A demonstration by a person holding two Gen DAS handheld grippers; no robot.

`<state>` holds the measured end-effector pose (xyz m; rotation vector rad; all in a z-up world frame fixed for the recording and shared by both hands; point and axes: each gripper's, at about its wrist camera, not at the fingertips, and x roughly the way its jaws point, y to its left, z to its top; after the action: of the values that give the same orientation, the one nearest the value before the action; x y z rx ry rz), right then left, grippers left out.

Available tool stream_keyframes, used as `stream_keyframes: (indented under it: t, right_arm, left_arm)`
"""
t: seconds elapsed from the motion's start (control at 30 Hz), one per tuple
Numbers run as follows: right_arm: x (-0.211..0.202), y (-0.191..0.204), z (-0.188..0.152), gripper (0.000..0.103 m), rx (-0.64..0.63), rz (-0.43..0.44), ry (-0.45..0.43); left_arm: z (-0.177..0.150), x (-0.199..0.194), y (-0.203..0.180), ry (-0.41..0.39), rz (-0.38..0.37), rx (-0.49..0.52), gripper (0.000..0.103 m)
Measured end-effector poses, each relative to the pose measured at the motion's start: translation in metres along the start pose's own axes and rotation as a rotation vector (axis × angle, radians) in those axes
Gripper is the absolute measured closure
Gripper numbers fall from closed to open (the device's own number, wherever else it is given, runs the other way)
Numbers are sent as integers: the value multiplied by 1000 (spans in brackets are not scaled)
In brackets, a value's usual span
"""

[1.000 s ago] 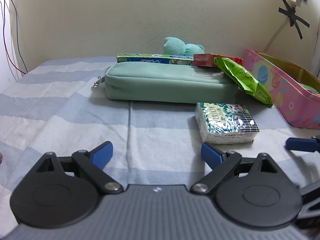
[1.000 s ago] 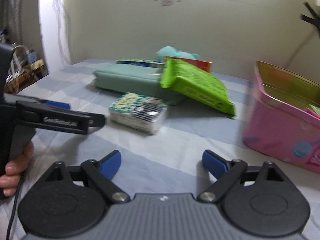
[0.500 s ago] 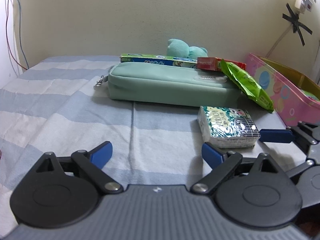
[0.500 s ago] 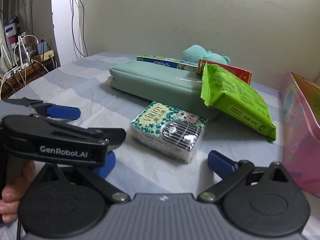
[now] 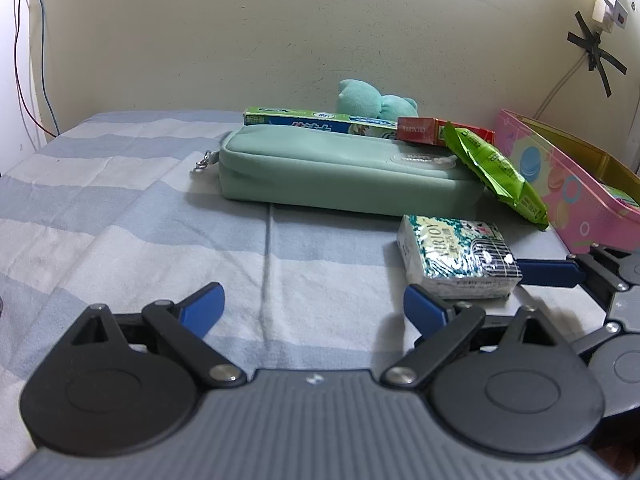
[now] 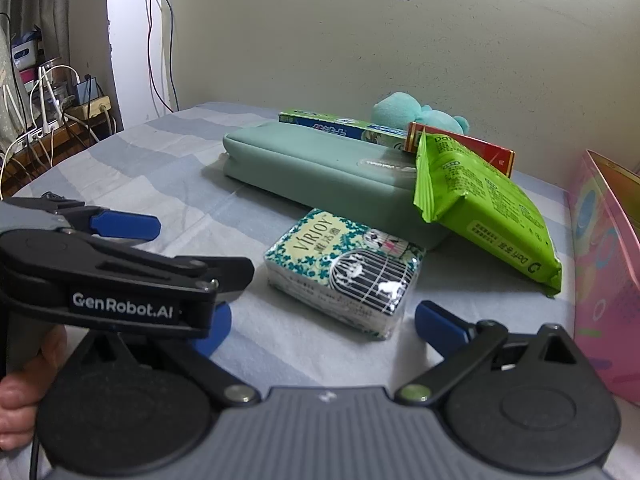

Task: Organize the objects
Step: 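Move the left gripper back toward the floral tissue pack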

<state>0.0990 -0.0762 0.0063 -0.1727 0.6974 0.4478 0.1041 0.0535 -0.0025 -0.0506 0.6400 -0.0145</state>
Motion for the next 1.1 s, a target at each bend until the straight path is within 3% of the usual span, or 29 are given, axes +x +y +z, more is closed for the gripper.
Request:
stream_keyframes:
  t: [0.6, 1.0, 1.1]
  right_arm:
    - [2, 0, 0, 2, -3, 5, -1]
    - [10, 3, 7, 2, -18, 23, 0]
    - [12, 3, 8, 8, -18, 33, -8]
  left_arm:
    - [0, 0, -6, -2, -10, -14, 4]
    - [7, 9, 13, -13, -59, -58, 4]
    - [5, 2, 26, -22, -96, -100, 4]
